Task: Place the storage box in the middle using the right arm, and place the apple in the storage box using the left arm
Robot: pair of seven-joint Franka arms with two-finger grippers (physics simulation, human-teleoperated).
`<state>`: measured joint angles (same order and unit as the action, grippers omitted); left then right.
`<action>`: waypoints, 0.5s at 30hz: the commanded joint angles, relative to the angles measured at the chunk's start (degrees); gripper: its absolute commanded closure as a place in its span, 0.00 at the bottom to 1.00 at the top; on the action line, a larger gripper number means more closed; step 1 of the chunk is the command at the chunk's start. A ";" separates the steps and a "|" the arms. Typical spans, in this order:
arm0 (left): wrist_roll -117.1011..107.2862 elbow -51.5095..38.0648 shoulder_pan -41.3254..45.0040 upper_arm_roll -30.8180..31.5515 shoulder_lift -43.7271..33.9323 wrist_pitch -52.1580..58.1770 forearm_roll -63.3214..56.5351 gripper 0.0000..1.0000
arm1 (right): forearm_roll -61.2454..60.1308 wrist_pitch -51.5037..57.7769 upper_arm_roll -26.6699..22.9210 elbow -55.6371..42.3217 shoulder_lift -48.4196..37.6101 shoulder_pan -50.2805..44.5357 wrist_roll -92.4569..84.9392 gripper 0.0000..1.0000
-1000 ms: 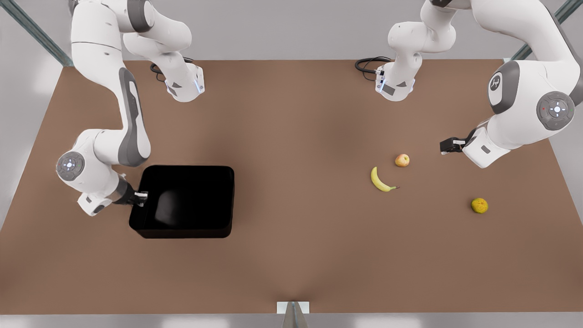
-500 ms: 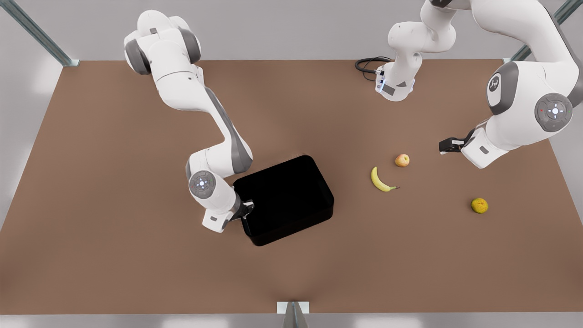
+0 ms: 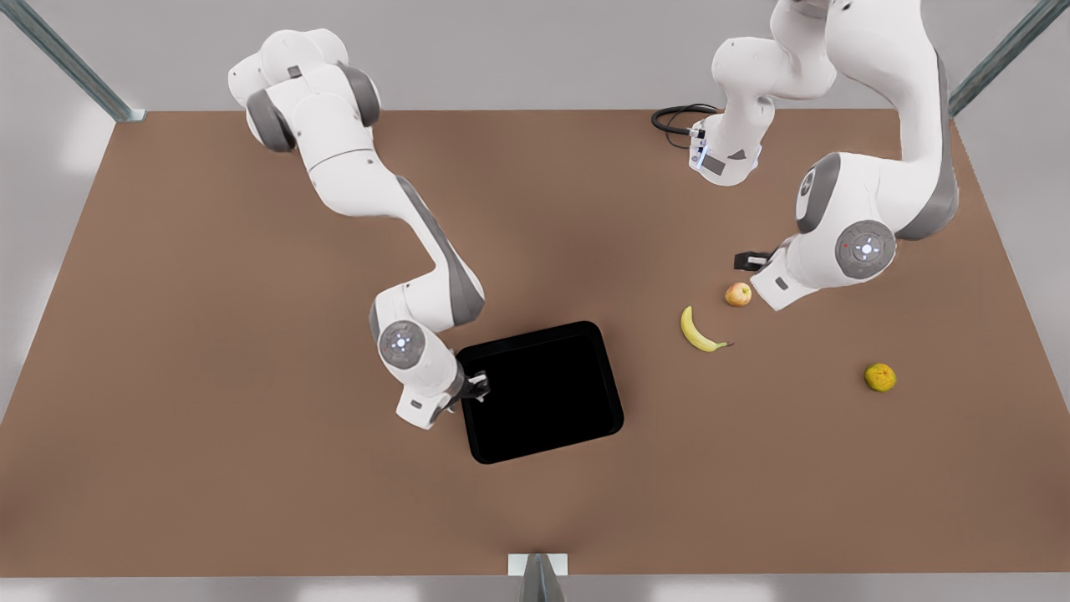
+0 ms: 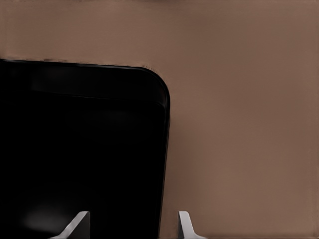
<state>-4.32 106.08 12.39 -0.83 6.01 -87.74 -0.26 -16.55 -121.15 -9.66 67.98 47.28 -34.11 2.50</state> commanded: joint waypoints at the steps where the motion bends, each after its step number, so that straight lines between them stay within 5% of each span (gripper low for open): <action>1: -5.88 5.71 -1.76 -1.01 -0.21 -16.13 0.00 0.00 | -0.15 2.50 -0.01 -0.04 -1.67 0.19 3.91 0.00; 6: -0.17 15.46 -1.76 -3.65 2.25 -29.93 0.26 0.00 | 1.08 30.95 -5.81 2.06 -15.71 10.54 3.65 0.00; 11: -0.17 24.17 -1.84 -4.62 3.04 -39.08 0.26 0.00 | 15.06 37.13 -5.55 18.07 -44.91 18.73 -2.77 0.00; 15: 0.19 26.98 -1.76 -4.62 3.66 -39.96 0.26 0.00 | 15.85 38.89 -5.55 18.07 -45.09 18.91 -2.86 0.00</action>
<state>-4.36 132.51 10.64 -5.46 9.65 -121.70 0.05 -2.39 -88.95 -15.13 85.93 2.39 -11.61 2.16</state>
